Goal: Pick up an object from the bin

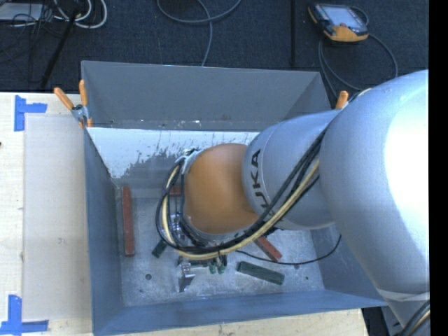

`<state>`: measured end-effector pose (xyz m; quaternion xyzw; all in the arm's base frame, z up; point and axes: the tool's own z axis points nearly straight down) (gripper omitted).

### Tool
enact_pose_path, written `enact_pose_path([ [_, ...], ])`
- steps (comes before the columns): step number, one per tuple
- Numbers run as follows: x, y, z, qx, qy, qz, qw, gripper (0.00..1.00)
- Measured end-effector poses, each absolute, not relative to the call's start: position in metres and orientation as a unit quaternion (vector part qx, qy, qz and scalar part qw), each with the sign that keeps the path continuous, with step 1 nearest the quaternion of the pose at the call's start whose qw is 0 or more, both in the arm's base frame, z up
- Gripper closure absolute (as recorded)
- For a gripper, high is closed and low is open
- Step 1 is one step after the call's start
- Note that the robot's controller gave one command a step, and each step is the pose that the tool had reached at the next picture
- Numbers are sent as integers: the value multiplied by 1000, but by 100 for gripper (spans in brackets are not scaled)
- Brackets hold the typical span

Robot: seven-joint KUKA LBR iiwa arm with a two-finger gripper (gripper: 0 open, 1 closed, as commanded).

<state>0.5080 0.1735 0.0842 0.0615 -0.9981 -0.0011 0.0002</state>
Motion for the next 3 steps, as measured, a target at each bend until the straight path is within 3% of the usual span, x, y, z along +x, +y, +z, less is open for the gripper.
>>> enact_pose_path([
  [1, 498, 168, 99, 117, -993, 0, 2, 0],
  [2, 524, 151, 94, 140, -990, 0, -1, 0],
  [3, 520, 122, 76, -5, -1000, -1, -1, 100],
])
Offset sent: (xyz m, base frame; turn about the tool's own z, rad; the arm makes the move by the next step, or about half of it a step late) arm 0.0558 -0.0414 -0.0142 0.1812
